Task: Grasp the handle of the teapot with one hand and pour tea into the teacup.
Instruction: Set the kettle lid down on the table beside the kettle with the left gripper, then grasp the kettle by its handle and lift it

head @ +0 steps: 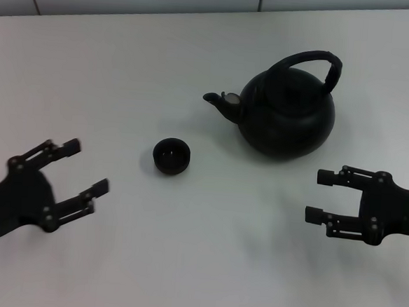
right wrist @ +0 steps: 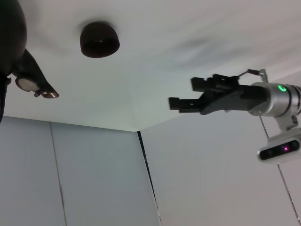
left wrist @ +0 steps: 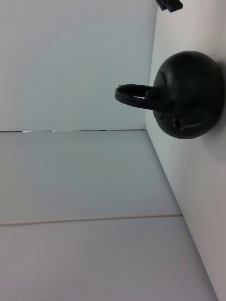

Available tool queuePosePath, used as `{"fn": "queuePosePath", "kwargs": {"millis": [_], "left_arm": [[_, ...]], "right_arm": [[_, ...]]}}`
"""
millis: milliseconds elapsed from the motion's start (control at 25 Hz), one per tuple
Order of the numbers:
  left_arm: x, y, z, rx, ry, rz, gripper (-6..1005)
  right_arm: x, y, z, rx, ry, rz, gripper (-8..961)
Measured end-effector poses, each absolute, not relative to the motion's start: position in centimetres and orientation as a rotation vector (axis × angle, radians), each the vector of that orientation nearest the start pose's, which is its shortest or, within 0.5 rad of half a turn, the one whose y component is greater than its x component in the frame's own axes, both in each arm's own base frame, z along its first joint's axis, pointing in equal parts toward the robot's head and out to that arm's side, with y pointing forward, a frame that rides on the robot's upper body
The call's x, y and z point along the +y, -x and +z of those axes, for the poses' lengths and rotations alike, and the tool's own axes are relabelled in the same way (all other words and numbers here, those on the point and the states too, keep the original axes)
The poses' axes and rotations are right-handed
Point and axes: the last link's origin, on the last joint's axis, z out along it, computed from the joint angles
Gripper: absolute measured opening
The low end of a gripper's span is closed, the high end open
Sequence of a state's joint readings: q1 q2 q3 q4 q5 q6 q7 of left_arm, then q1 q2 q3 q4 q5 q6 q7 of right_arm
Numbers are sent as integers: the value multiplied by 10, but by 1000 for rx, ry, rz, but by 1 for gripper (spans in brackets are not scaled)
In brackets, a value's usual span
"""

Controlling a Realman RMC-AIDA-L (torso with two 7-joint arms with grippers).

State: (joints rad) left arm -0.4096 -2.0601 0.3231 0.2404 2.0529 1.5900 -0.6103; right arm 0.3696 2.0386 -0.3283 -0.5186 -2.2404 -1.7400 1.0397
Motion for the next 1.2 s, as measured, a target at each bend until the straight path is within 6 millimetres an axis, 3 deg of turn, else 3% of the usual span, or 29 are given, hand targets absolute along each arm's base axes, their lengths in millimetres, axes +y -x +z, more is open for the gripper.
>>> {"fn": "queuePosePath", "kwargs": {"millis": [80, 200, 560, 880, 1200], "left_arm": [[262, 313, -31, -277, 2460, -839, 796], [249, 323, -15, -319, 2460, -857, 796], [242, 327, -16, -317, 2539, -820, 796], [247, 339, -8, -300, 2618, -647, 797], [249, 338, -2, -299, 2626, -646, 797]], "right_arm": [[249, -334, 14, 601, 2647, 739, 769], [250, -333, 13, 597, 2648, 743, 769], [252, -331, 11, 594, 2646, 748, 769], [253, -332, 10, 598, 2639, 742, 769], [251, -334, 10, 604, 2614, 745, 769]]}}
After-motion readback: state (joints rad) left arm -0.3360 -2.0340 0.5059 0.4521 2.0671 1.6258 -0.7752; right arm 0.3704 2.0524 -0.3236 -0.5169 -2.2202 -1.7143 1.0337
